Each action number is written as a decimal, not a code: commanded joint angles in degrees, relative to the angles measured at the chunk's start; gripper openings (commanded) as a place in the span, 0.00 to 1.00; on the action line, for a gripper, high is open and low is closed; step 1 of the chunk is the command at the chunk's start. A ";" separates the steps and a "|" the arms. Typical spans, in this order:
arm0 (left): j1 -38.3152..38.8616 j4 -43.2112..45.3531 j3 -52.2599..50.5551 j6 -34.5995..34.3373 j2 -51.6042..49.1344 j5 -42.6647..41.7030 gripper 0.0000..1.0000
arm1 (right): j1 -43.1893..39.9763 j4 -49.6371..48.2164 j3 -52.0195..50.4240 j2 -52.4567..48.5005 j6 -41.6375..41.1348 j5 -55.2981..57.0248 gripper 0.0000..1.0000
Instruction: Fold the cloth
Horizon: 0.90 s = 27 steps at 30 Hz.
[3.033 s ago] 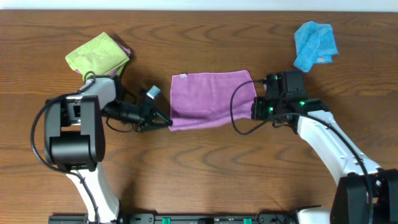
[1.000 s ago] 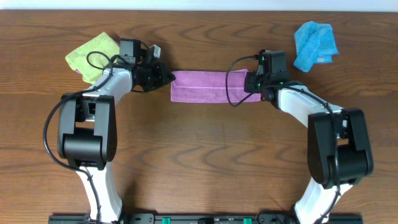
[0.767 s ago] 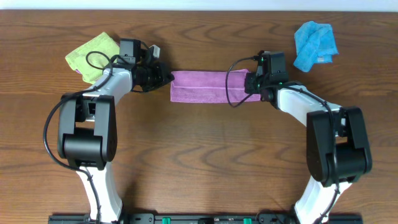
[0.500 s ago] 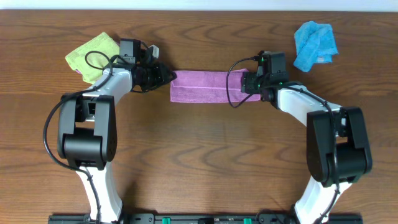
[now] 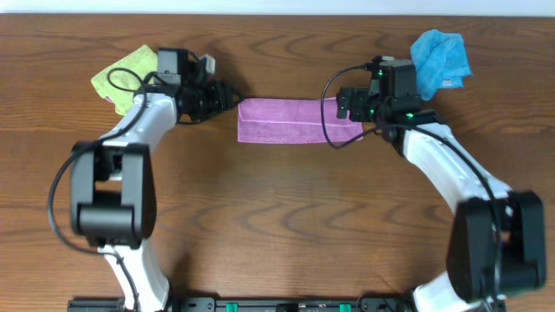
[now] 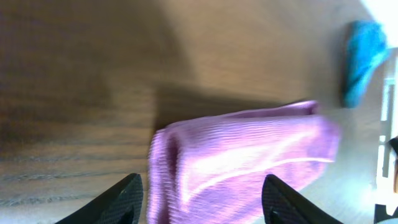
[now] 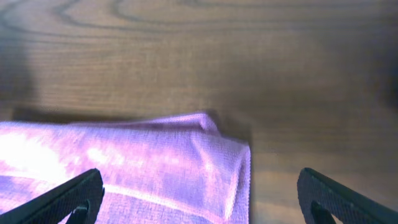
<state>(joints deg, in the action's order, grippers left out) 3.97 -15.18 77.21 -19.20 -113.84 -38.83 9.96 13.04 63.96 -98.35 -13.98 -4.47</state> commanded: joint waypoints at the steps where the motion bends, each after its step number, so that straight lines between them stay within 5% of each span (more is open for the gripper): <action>1: 0.63 0.02 0.98 1.38 4.72 -1.27 0.54 | -0.70 3.93 0.96 4.92 -3.96 -0.04 0.99; 4: 2.45 0.11 0.98 0.68 5.22 -1.27 0.24 | -1.95 10.78 0.96 8.68 -9.75 -1.03 0.99; 7: 5.20 0.09 0.96 0.52 4.70 1.22 0.06 | -3.54 15.89 0.94 10.19 -11.76 -5.16 0.99; 15: 12.04 1.14 0.96 1.25 1.55 17.90 0.06 | -5.86 12.46 -4.79 10.03 -14.78 -10.05 0.99; 27: 12.68 5.70 0.96 1.16 -7.69 21.55 0.06 | -5.84 2.21 -10.08 5.51 -21.73 -11.04 0.99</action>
<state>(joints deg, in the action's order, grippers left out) 16.78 -9.89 77.71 -19.05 -120.53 -19.99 4.40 15.40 54.65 -90.37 -33.12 -14.83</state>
